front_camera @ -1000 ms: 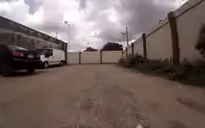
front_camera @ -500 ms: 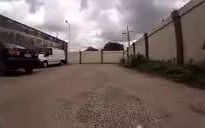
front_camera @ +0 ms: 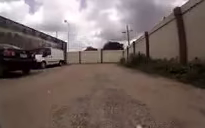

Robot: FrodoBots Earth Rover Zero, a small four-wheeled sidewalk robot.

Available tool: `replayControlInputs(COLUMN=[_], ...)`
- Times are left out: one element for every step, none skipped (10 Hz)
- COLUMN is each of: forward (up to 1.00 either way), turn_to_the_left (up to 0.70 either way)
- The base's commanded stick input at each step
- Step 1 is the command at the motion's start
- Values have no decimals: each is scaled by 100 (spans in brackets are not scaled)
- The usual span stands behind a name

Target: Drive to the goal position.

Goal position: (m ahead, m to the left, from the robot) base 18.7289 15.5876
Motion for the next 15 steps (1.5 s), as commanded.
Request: replayControlInputs(forward=[50, 50, 50, 50, 50, 50, 50, 50, 50, 50, 50, 50, 50, 50, 50], turn_to_the_left=[0, 0, 0, 0, 0, 0, 0, 0, 0, 0, 0, 0, 0, 0, 0])
